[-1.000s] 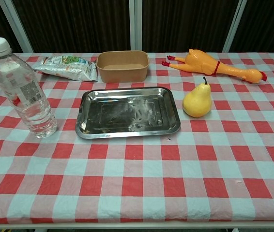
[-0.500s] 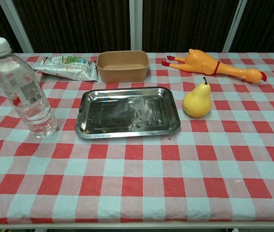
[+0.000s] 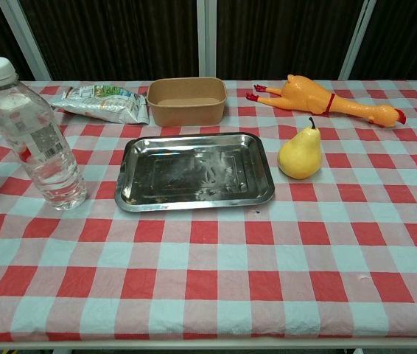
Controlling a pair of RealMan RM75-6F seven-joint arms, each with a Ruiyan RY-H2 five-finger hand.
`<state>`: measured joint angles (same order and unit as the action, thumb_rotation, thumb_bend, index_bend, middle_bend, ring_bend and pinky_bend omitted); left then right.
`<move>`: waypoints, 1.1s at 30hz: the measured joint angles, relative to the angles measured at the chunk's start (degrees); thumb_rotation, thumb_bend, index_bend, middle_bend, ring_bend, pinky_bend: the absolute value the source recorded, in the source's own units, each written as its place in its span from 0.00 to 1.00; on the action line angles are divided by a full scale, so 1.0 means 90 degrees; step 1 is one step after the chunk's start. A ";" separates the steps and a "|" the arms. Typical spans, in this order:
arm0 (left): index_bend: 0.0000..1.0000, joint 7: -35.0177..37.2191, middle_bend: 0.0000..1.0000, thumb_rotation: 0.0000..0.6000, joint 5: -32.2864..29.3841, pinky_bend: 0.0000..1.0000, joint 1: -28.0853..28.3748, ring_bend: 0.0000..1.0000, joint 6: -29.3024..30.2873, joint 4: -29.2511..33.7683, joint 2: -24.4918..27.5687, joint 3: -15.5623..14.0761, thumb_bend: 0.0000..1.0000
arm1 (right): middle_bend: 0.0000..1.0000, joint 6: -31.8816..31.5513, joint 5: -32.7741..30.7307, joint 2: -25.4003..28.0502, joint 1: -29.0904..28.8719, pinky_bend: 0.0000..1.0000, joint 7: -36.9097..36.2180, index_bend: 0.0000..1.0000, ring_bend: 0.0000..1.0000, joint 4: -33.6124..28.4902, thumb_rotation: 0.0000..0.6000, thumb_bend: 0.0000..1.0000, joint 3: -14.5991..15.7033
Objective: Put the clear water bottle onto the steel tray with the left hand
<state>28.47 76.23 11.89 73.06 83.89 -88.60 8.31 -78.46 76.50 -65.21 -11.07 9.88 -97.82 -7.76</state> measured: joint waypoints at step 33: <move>0.63 -0.0151 0.70 1.00 -0.0596 0.59 0.1013 0.56 -0.0643 -0.0759 -0.1382 0.0849 0.18 | 0.14 0.0275 -0.0316 0.0074 -0.0090 0.05 -0.0039 0.12 0.00 0.0019 1.00 0.11 -0.0034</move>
<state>27.11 70.86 21.00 67.28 77.07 -101.04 15.96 -75.99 73.66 -64.54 -11.88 9.53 -97.66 -8.07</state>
